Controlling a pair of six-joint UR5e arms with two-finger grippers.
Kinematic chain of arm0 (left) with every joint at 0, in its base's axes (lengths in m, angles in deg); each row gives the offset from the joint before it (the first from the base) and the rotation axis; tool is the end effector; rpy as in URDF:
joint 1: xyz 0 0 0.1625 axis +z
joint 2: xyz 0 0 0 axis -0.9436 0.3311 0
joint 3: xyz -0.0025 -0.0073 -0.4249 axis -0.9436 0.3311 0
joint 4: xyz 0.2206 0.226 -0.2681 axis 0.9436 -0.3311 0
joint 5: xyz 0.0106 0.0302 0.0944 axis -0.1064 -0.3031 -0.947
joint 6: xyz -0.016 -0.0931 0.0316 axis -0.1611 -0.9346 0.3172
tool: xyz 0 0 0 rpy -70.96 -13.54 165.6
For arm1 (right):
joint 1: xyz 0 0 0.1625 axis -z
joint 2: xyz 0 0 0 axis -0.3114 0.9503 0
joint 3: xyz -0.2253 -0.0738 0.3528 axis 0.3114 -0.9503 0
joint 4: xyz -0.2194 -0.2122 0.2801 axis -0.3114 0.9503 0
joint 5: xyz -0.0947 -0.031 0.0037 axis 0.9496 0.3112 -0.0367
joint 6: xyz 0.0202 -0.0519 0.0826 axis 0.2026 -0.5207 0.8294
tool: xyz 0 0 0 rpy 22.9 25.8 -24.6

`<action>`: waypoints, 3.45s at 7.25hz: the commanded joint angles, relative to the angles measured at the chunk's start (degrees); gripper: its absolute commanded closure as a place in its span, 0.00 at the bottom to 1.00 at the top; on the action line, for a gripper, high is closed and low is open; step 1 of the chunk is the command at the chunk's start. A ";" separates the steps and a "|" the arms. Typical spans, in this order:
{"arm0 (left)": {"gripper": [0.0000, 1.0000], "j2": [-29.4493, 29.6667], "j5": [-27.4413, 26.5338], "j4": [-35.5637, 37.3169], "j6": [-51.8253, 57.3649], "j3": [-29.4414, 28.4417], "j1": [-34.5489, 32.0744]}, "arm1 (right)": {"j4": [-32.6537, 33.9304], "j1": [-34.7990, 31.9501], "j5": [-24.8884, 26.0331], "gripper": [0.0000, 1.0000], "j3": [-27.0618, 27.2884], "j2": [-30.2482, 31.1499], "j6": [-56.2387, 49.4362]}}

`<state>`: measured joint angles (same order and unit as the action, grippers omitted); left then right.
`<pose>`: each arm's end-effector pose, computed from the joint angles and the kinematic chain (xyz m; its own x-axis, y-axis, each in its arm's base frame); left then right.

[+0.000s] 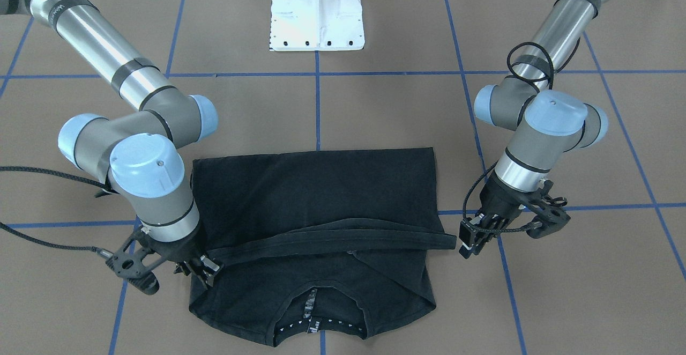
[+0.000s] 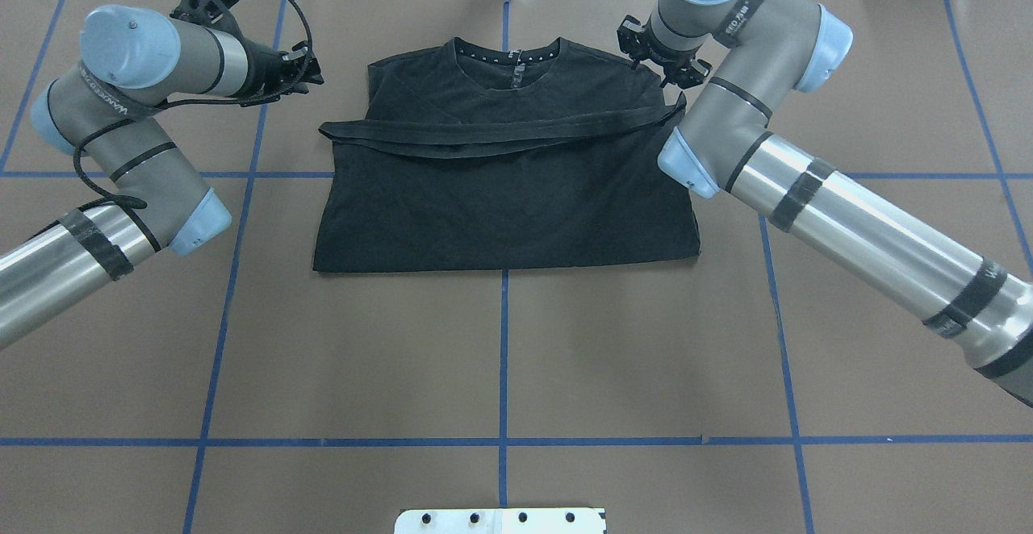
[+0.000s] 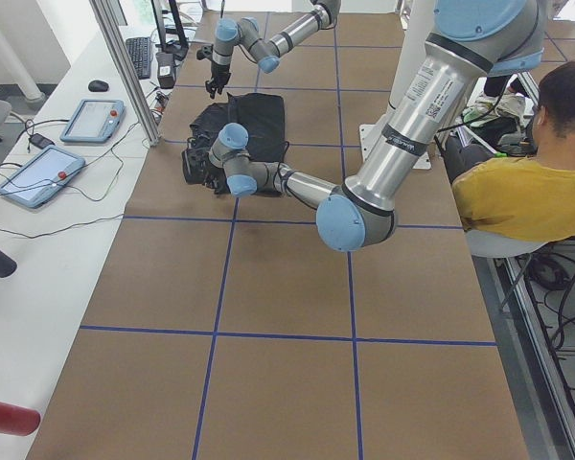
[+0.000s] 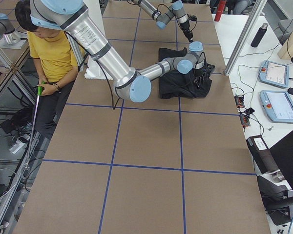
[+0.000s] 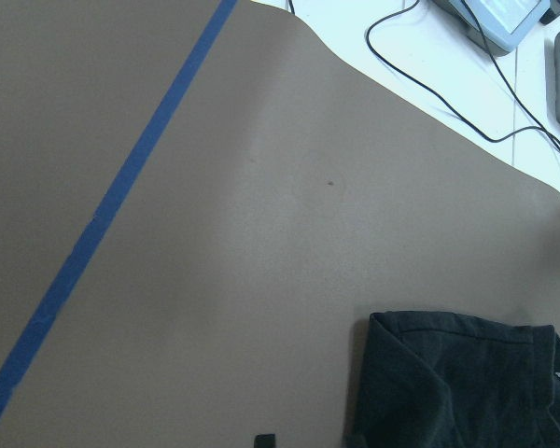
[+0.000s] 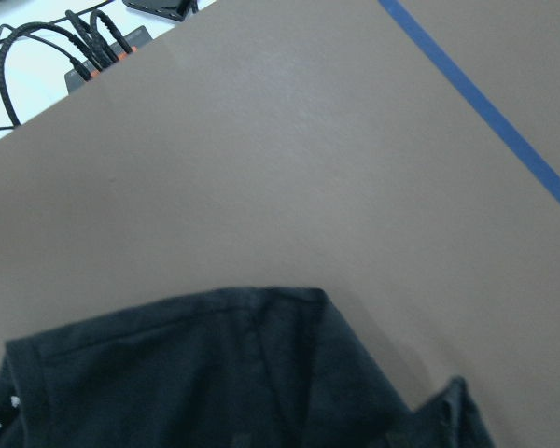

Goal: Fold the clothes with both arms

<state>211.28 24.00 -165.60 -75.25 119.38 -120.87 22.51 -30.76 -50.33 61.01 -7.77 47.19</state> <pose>0.3893 -0.6356 0.3785 0.3064 -0.2752 -0.9113 0.5751 0.8164 -0.0532 -0.4343 -0.6579 0.3245 0.4737 0.5375 0.6976 -0.5916 0.7810 -0.2001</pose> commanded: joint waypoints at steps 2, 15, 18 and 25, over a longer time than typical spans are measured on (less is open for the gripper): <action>0.63 -0.06 0.00 0.15 0.18 0.17 -0.06 | -0.66 5.20 -1.60 0.31 23.61 19.22 9.68; 0.63 0.11 -0.09 0.59 0.00 0.34 -0.06 | -5.40 17.62 10.27 1.00 29.62 28.65 15.51; 0.63 0.29 0.53 0.94 0.00 3.58 -0.33 | -4.62 27.67 9.21 1.00 48.30 42.26 22.74; 0.56 -9.27 9.66 3.39 -1.48 18.25 -0.07 | -4.70 49.28 6.23 0.00 61.61 47.38 32.48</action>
<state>204.00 32.63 -163.70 -75.75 134.59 -121.31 17.83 19.99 -44.08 121.51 39.91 79.54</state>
